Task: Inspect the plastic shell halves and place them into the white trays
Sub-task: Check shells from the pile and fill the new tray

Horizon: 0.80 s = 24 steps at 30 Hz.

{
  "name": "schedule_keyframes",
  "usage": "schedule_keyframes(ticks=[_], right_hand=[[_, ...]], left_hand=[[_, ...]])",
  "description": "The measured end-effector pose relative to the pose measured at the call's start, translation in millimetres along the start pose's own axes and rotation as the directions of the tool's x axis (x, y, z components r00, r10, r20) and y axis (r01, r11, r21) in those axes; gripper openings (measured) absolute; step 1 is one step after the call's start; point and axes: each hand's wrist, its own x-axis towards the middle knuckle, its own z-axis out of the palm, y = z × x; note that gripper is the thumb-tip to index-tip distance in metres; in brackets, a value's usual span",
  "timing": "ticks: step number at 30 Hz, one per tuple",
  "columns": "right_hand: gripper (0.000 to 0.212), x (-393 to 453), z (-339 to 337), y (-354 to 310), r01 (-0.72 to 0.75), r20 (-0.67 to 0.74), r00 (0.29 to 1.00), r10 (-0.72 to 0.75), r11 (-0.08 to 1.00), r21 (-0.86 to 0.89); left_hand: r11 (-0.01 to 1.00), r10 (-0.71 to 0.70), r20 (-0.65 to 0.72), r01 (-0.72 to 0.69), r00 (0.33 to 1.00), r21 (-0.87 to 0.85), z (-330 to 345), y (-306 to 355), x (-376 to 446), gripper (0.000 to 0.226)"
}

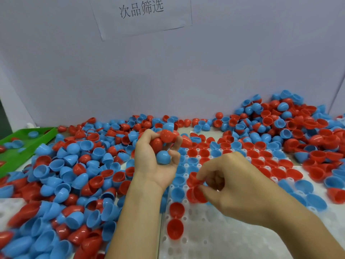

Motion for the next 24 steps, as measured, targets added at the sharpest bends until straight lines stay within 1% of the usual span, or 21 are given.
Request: schedule_keyframes(ticks=[2, 4, 6, 8, 14, 20, 24], right_hand=[[0.011, -2, 2, -5, -0.053, 0.116, 0.992, 0.054, 0.999, -0.013], [0.01, -3, 10, -9, -0.09, 0.205, 0.972, 0.118, 0.986, -0.141], [0.017, -3, 18, -14, -0.105, 0.243, 0.953, 0.179, 0.951, -0.291], [0.019, -2, 26, -17, -0.119, 0.258, 0.94, 0.223, 0.923, -0.367], [0.018, 1, 31, -19, -0.191, 0.256, 0.916, 0.31, 0.896, -0.4], [0.014, 3, 31, -12, -0.239, 0.131, 0.938, 0.321, 0.872, -0.427], [0.012, 5, 34, -7, -0.241, 0.107, 0.943, 0.314, 0.871, -0.427]], left_hand=[[1.0, -0.001, 0.001, 0.001, 1.0, -0.007, 0, 0, 0, 0.012], [1.0, -0.003, 0.008, 0.003, 1.0, -0.001, 1, -1, 0, 0.012], [1.0, -0.001, 0.002, 0.001, 1.0, 0.006, 2, -2, -1, 0.013], [1.0, 0.006, -0.002, -0.006, 1.0, 0.016, 3, -2, -1, 0.013], [0.999, 0.007, -0.006, -0.007, 1.0, 0.036, 4, -4, -3, 0.015], [0.998, 0.023, -0.014, -0.022, 1.0, 0.052, 5, -6, -3, 0.013], [0.998, 0.027, -0.02, -0.026, 0.999, 0.064, 5, -8, -3, 0.017]])
